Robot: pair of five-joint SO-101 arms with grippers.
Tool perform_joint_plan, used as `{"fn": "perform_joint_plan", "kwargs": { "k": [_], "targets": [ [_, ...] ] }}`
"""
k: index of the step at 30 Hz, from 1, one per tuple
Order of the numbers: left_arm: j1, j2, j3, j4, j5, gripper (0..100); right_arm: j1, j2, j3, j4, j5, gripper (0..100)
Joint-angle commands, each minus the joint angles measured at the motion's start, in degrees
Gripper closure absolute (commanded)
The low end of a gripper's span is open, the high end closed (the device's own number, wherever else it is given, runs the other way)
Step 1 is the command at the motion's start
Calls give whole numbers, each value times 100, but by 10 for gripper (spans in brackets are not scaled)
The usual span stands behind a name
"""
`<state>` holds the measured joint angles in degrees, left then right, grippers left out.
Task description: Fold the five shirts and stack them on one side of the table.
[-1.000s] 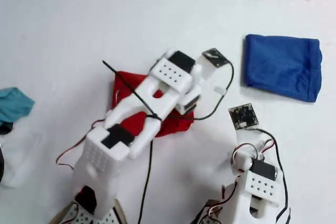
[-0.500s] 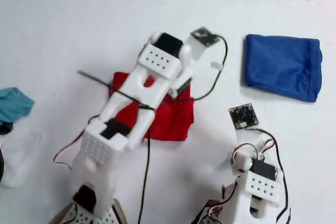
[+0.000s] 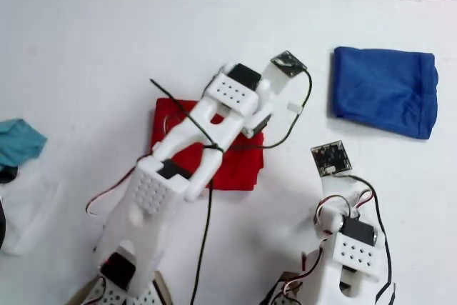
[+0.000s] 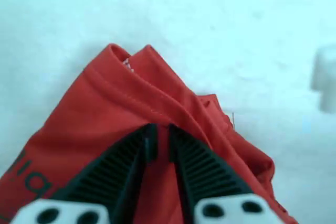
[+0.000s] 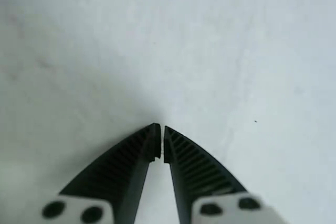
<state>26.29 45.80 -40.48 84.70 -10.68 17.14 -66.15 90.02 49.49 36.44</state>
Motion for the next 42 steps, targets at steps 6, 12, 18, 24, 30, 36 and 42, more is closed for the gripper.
{"fn": "perform_joint_plan", "kwargs": {
  "k": [6,12,18,24,30,36,42],
  "targets": [
    [-334,-97,-2000,1714,-44,853,48,-119,-26,-13,-44,979],
    [-1257,-53,-1859,1767,-545,854,48,-119,-26,-13,-44,979],
    [-1916,-35,-919,1503,-993,926,48,-119,-26,-13,-44,979],
    [-2365,-44,-154,703,-1064,924,48,-119,-26,-13,-44,979],
    [-2382,-53,-145,826,-1081,924,48,-119,-26,-13,-44,979],
    [-2673,70,251,563,-1081,924,48,-119,-26,-13,-44,979],
    [-2743,-167,40,862,-1046,924,48,-119,-26,-13,-44,979]
  ]
}}
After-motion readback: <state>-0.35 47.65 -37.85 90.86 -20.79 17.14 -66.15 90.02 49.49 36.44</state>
